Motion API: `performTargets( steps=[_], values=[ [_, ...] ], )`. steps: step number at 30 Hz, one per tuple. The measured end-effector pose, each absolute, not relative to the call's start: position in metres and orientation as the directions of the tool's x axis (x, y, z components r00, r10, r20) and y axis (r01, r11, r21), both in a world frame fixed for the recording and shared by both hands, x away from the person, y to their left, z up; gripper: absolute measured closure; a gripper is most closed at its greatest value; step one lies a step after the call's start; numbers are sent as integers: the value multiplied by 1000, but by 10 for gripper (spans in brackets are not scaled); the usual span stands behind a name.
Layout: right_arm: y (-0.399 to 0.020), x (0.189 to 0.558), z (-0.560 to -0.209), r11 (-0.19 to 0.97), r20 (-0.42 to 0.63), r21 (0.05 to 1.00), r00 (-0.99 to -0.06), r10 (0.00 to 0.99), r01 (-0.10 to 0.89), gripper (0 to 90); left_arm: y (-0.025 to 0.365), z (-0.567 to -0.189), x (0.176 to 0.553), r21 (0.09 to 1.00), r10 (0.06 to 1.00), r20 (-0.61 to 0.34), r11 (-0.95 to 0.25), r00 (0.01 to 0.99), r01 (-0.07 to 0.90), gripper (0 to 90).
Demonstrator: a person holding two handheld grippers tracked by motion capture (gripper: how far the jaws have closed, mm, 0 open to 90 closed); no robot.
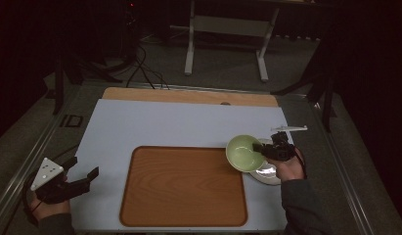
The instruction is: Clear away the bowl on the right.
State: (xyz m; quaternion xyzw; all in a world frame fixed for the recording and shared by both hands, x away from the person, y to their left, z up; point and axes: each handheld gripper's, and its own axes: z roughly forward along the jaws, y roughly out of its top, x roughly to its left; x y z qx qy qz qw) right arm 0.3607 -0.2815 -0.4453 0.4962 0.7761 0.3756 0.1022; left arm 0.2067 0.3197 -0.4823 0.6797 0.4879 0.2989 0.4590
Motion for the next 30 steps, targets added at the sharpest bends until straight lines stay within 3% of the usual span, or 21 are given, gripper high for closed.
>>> performTargets(
  steps=[30],
  values=[
    [-259,355,-442,257,206,699,-532,821,667,823,320,-482,207,915,938,-41,-103,344,390,173]
  ],
)
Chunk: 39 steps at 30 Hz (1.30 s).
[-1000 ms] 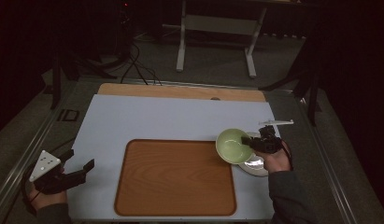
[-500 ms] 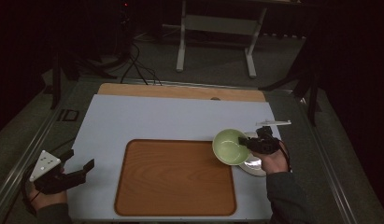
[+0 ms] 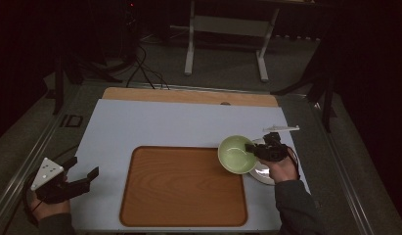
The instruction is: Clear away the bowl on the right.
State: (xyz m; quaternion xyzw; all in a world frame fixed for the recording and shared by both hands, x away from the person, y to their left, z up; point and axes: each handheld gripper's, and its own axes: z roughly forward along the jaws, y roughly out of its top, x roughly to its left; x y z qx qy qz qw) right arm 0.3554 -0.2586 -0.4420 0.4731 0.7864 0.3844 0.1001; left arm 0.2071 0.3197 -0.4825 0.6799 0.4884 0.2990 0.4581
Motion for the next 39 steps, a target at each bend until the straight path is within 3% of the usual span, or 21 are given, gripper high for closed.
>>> performTargets(
  steps=[39],
  values=[
    [-220,353,-440,319,192,700,-598,778,639,822,320,-482,206,917,939,-42,-100,342,386,173]
  ],
)
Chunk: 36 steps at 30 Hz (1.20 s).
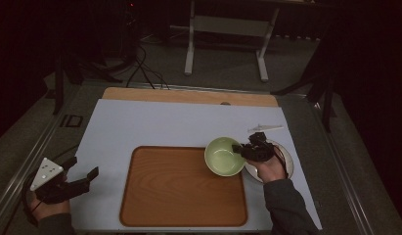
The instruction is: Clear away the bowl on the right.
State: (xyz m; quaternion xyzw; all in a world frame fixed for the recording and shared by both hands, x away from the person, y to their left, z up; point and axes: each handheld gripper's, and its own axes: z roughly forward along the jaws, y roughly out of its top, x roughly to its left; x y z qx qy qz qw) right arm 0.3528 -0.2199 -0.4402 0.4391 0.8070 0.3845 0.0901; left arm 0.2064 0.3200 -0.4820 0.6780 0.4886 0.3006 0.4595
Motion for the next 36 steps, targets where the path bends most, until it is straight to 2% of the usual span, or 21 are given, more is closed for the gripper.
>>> performTargets(
  steps=[36],
  values=[
    [-184,354,-440,373,178,695,-649,740,615,822,320,-482,206,917,938,-42,-100,344,385,173]
  ],
)
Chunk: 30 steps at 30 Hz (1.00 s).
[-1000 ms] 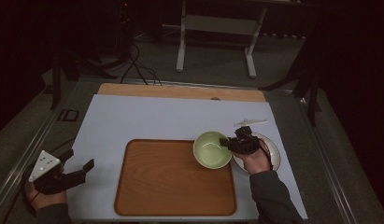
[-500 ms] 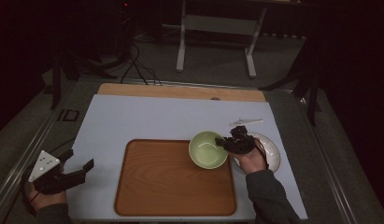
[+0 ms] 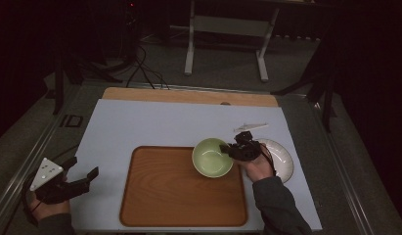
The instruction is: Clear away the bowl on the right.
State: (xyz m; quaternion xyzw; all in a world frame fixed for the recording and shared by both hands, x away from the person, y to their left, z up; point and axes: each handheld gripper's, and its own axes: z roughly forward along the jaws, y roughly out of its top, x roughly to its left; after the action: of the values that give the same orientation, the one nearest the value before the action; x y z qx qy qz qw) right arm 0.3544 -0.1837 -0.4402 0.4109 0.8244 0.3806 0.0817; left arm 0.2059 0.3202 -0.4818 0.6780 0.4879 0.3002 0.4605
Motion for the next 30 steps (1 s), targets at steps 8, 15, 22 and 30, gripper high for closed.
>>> performTargets(
  steps=[8,15,22,30],
  values=[
    [-176,356,-437,396,163,692,-665,729,603,822,320,-482,206,917,938,-45,-97,343,387,173],
    [-168,355,-436,412,157,691,-679,717,594,822,321,-483,206,917,938,-47,-95,343,387,173],
    [-160,354,-436,425,153,691,-693,705,585,822,321,-483,207,918,938,-47,-95,343,386,174],
    [-152,351,-437,438,154,690,-707,690,577,822,321,-483,206,918,938,-46,-97,344,385,173]
  ],
)
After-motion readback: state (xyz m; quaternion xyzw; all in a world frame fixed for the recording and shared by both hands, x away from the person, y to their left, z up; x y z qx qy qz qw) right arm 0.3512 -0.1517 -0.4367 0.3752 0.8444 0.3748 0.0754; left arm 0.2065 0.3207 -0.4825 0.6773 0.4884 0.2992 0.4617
